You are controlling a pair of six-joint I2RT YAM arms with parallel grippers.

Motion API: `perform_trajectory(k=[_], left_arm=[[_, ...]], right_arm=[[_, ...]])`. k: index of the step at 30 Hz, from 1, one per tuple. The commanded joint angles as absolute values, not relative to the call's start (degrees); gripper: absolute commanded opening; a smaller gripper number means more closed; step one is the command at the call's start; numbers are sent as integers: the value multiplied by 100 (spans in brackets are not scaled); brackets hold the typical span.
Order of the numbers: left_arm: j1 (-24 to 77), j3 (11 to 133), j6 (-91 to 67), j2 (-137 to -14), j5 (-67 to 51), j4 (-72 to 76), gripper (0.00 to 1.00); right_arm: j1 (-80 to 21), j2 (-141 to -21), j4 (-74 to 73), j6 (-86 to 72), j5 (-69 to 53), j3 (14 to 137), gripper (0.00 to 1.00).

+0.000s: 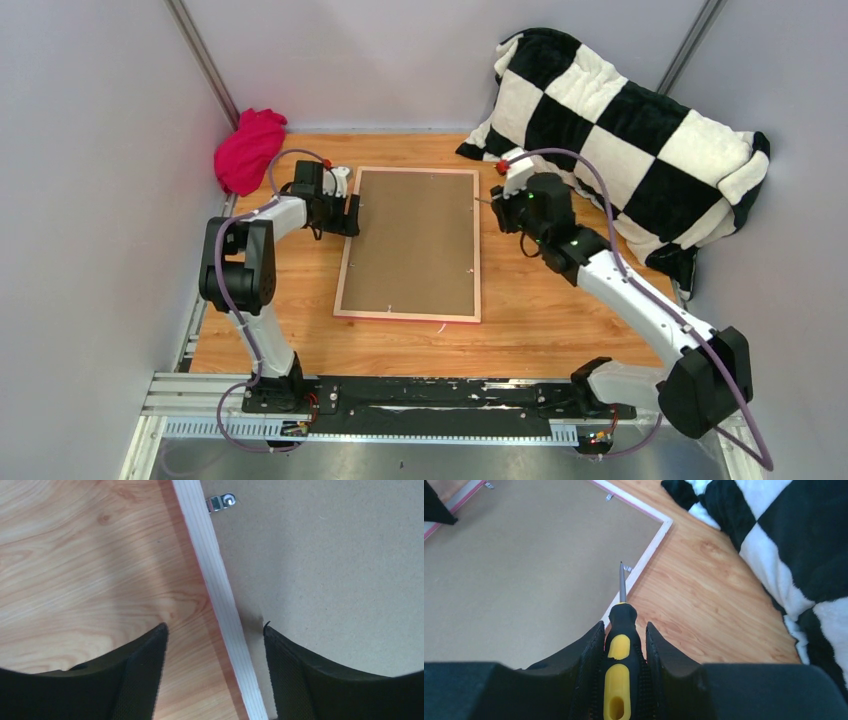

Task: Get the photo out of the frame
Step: Release the photo frame item from the photo frame.

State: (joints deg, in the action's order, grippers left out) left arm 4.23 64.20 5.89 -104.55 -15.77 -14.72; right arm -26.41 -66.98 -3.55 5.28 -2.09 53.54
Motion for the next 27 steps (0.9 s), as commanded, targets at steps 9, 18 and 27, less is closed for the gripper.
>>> perform_trajectory(k=[9, 18, 27], left_arm=[[387, 6393, 460, -10708, -2167, -1407, 43], [389, 6374, 441, -10808, -1916, -1381, 27], [387, 6393, 440, -10872, -1857, -1386, 13]], right_arm=[[-3906, -7290, 587, 480, 2583, 5485, 0], [-3970, -7426, 580, 363, 2813, 5475, 0], [-4076, -7647, 605, 267, 2850, 5440, 0]])
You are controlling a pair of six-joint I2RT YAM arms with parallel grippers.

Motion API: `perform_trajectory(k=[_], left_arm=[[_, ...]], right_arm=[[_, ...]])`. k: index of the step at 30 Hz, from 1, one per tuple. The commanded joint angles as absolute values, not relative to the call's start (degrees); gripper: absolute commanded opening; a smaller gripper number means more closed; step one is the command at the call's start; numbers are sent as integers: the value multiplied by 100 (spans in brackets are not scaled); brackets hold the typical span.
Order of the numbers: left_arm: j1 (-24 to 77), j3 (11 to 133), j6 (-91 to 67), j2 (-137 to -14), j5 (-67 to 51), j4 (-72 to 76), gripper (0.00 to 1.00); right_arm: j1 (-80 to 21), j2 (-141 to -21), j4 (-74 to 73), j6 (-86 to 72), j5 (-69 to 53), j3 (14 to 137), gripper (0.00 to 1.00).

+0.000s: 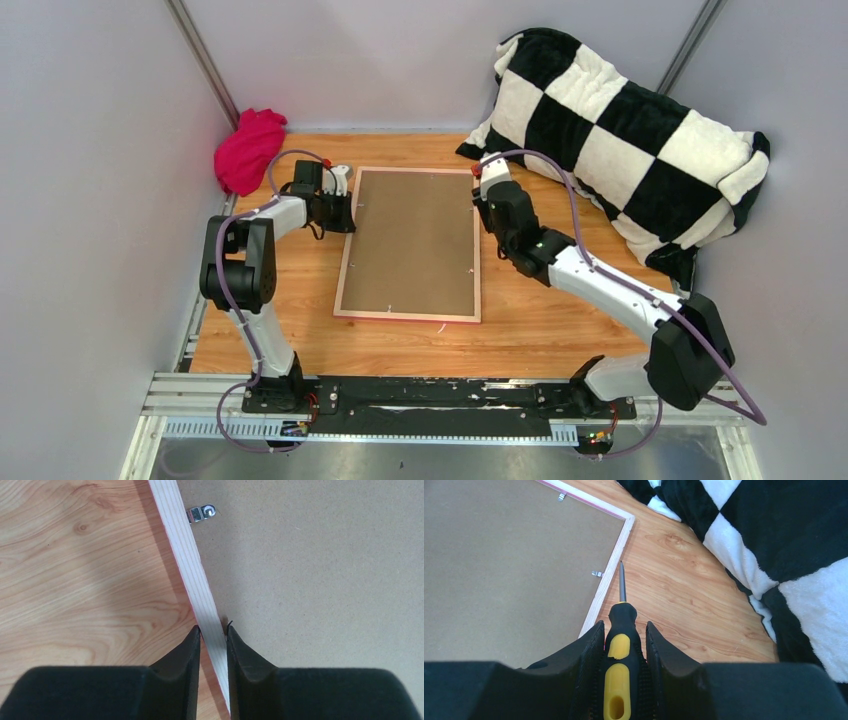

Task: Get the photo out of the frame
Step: Release the photo frame item from the photo frame.

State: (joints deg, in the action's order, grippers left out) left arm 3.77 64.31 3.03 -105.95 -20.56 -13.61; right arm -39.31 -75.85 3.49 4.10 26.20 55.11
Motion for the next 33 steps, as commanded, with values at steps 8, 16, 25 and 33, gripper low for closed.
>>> perform_trajectory(k=[8, 16, 25, 33], left_arm=[[378, 6403, 448, -10900, -1859, -1389, 0], [380, 6431, 440, -10965, -1821, -1376, 0], [387, 6443, 457, -11012, -1830, -1320, 0], [383, 6436, 448, -11004, -1802, -1318, 0]], right_arm=[[-4353, -8036, 1023, 642, 3469, 5503, 0], [-4438, -8669, 1179, 675, 3913, 5827, 0], [-4715, -8732, 943, 90, 3653, 5810, 0], [-5135, -9482, 882, 45, 4969, 6141, 0]])
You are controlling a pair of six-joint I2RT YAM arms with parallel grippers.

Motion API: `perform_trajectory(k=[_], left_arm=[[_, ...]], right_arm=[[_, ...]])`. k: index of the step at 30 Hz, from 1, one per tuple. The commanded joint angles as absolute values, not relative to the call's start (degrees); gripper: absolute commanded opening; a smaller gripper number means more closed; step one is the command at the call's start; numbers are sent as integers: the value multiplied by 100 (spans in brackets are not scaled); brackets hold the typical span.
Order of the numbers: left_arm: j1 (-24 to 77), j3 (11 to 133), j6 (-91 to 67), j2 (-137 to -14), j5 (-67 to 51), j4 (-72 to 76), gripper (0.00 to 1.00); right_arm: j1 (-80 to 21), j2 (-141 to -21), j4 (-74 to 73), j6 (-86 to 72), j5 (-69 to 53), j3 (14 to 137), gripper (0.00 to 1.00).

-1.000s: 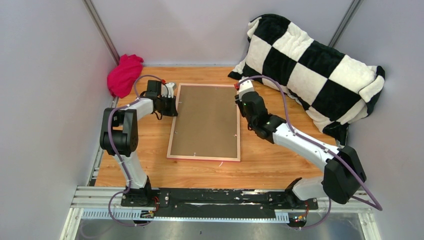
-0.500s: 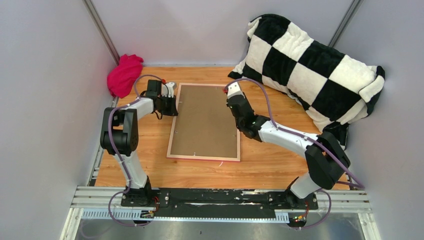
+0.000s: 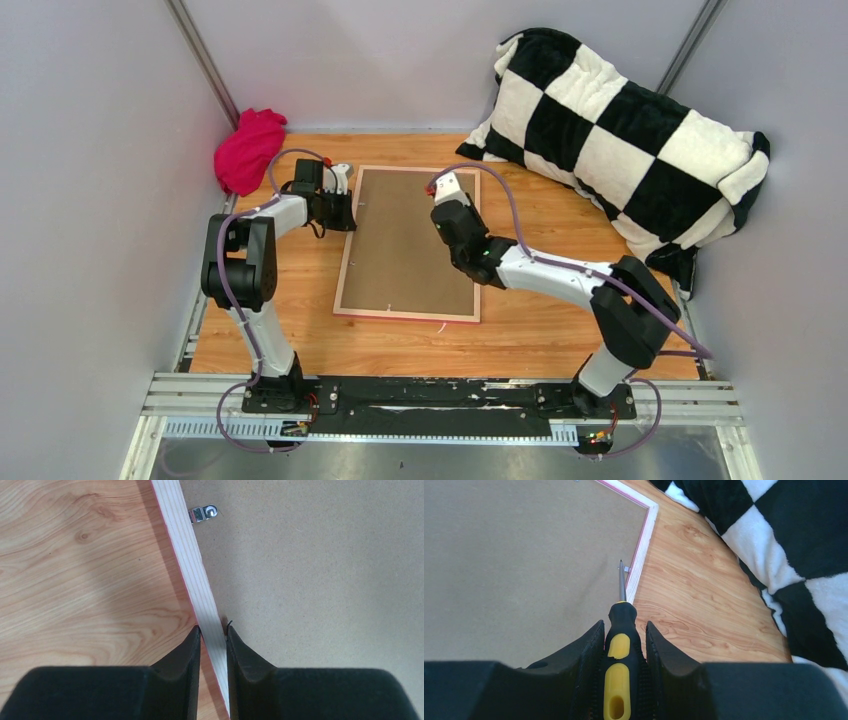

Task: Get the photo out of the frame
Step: Release the photo frame item from the photo frame.

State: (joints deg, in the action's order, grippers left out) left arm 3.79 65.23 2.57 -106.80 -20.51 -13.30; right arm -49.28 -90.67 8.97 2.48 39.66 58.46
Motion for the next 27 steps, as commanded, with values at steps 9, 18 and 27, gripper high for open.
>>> perform_trajectory(k=[9, 18, 27], left_arm=[[378, 6426, 439, -10999, -1775, -1312, 0], [378, 6425, 434, -11003, -1785, -1315, 0], [369, 6442, 430, -11012, -1802, -1310, 0]], right_arm=[[-5262, -9785, 573, -330, 5258, 6179, 0], [-5282, -10007, 527, -339, 5346, 6203, 0], [-5282, -10182, 578, -364, 5484, 6214, 0]])
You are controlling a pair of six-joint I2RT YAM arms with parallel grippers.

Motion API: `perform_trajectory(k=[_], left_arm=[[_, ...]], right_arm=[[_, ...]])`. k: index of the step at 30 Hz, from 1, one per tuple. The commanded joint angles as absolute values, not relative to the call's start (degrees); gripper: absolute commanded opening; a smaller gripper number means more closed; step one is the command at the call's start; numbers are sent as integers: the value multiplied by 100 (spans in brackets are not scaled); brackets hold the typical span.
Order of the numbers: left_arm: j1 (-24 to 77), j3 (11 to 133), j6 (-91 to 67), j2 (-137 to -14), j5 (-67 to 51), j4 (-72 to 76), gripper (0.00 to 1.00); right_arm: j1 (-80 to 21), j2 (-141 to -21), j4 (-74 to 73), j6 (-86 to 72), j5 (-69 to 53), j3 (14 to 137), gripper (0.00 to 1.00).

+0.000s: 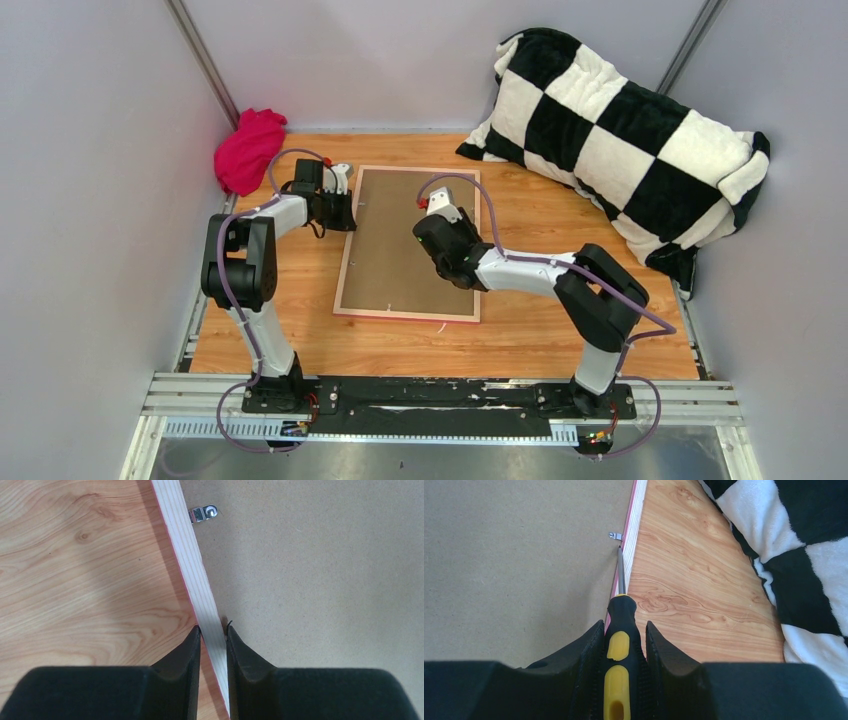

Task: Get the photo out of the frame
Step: Release the photo frame item from the photo frame.

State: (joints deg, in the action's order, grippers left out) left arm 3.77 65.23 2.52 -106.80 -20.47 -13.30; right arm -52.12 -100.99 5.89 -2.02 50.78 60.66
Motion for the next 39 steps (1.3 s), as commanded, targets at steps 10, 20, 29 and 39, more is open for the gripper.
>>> perform_trajectory(k=[10, 20, 29, 39], left_arm=[[361, 6460, 416, -11028, -1793, -1340, 0], [361, 6454, 430, -11023, -1767, -1347, 0], [363, 6441, 465, -11017, -1782, -1358, 0], [360, 6762, 432, -11339, -1720, -2108, 0]], right_arm=[[-5209, -10367, 685, -354, 5518, 6171, 0], [-4979, -10291, 694, -460, 5205, 6060, 0], [-4710, -10284, 683, -592, 4838, 5873, 0], [-4528, -10052, 815, -553, 4345, 5507, 0]])
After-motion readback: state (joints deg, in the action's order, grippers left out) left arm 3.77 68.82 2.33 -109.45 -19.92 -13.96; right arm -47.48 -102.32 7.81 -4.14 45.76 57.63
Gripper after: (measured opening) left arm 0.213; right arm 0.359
